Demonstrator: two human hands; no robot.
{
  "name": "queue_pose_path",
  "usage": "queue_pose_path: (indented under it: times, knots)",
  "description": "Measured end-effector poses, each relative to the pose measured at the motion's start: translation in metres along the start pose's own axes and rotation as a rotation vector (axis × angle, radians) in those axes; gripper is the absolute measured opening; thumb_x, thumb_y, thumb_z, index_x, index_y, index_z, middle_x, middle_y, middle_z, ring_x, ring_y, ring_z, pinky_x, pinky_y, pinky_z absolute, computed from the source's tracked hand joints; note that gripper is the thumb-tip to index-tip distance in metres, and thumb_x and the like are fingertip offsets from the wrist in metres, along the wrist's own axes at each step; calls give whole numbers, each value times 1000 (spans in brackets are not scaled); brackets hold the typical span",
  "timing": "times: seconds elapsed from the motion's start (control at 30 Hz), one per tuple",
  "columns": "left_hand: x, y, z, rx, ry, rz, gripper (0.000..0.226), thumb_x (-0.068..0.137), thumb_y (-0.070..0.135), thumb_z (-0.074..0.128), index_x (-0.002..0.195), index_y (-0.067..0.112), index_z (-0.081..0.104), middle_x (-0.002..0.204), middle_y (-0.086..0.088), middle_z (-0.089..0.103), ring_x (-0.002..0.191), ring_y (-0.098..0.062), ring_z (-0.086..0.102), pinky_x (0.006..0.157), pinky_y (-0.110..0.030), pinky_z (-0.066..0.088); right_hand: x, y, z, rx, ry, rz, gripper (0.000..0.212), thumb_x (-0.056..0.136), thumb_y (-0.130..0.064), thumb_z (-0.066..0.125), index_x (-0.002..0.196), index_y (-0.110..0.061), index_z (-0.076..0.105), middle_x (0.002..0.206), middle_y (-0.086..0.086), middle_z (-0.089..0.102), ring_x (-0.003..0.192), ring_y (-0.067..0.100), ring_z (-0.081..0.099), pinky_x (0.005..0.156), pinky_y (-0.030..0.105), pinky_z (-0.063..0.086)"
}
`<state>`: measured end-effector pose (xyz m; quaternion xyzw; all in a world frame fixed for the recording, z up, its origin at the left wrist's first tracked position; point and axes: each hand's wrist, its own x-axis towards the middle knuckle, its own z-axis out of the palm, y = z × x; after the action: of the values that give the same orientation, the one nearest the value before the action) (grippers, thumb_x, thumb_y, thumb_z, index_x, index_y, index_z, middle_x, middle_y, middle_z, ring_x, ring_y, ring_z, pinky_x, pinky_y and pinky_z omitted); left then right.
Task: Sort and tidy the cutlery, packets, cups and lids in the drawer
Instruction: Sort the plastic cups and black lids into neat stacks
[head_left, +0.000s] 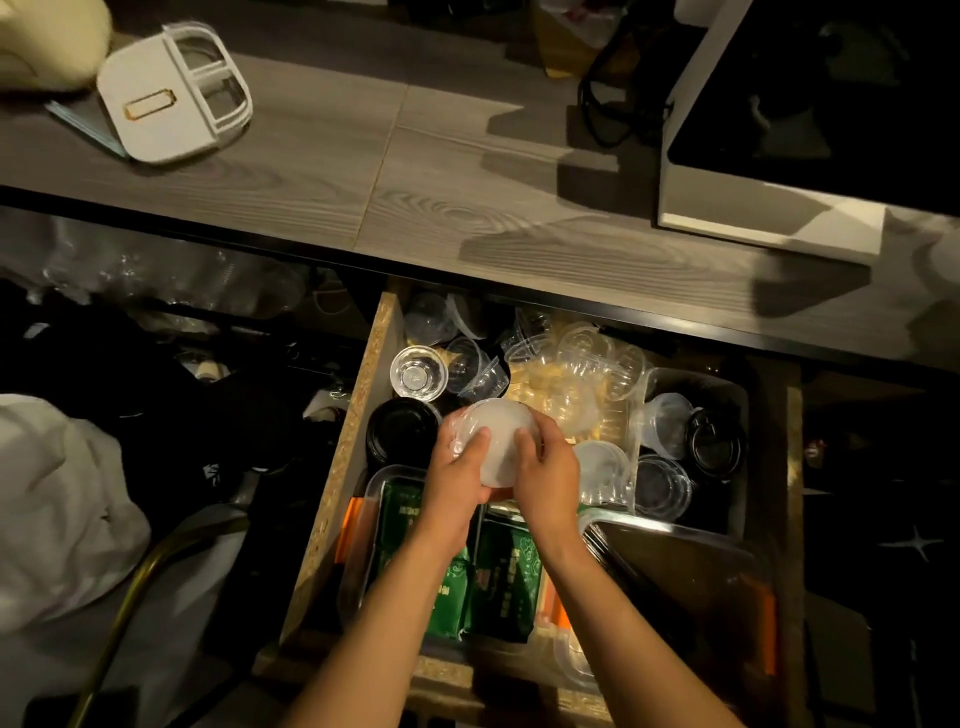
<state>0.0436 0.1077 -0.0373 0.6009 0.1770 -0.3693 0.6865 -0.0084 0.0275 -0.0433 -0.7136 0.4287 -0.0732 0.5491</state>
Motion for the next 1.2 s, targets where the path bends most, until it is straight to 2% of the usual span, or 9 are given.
queue_pose_path:
  times: [0.1, 0.2, 0.37, 0.5, 0.63, 0.73, 0.87, 1.0, 1.2]
  knots:
    - [-1, 5, -16, -35, 63, 4, 24, 102, 14, 50, 118, 32, 53, 122, -10, 59, 103, -30, 63, 54, -36, 57, -1, 0, 7, 74, -107, -22, 24, 101, -15, 49, 120, -20, 63, 106, -12, 68, 96, 0, 63, 83, 20, 51]
    - [-3, 9, -32, -22, 63, -15, 21, 100, 16, 56, 113, 32, 56, 121, -10, 61, 104, -32, 64, 53, -34, 56, 5, 5, 13, 160, -172, -1, 23, 96, -11, 58, 115, -16, 70, 104, -4, 73, 98, 12, 68, 85, 33, 56]
    - [6, 15, -51, 10, 148, -24, 35, 95, 18, 65, 129, 17, 56, 124, -16, 61, 102, -35, 66, 47, -33, 55, 15, -6, 20, 311, -319, 157, 18, 91, -5, 64, 104, -12, 73, 97, 8, 75, 87, 23, 70, 72, 34, 57]
    - [18, 30, -56, -16, 186, 38, 25, 96, 14, 63, 120, 21, 57, 115, -7, 60, 97, -29, 63, 43, -29, 53, 49, -19, 27, 265, -121, 153, 23, 94, -20, 64, 110, -5, 71, 91, 2, 71, 81, 17, 66, 74, 33, 55]
    - [40, 40, -58, -59, 257, 50, 28, 96, 14, 63, 121, 24, 54, 113, -4, 57, 98, -27, 60, 44, -30, 55, 97, -32, 53, -74, -46, -46, 37, 95, -19, 63, 130, -8, 61, 124, 6, 67, 112, 15, 63, 95, 23, 47]
    - [54, 40, -59, -57, 277, 24, 32, 96, 15, 64, 125, 23, 54, 123, -9, 55, 108, -33, 58, 48, -33, 57, 129, -35, 74, -247, -68, -132, 43, 95, -21, 63, 136, -8, 56, 134, 11, 60, 120, 23, 59, 101, 29, 46]
    - [65, 33, -61, -46, 255, -12, 30, 95, 15, 65, 122, 24, 56, 124, -10, 57, 110, -36, 59, 51, -36, 59, 156, -28, 91, -372, -69, -134, 41, 95, -18, 63, 134, -6, 58, 119, 15, 68, 96, 26, 68, 88, 35, 53]
    - [70, 31, -64, -57, 217, -39, 29, 96, 22, 64, 123, 24, 57, 124, -9, 56, 110, -34, 58, 54, -37, 59, 153, -24, 91, -418, -63, -172, 21, 97, -15, 60, 113, -8, 71, 93, 10, 73, 70, 18, 63, 66, 30, 51]
    - [68, 26, -68, -40, 219, -33, 34, 101, 25, 55, 134, 19, 53, 133, -10, 51, 114, -35, 56, 54, -41, 59, 100, -15, 59, -234, 45, -335, 16, 92, -17, 65, 105, -16, 74, 86, -2, 68, 82, 17, 62, 74, 42, 54]
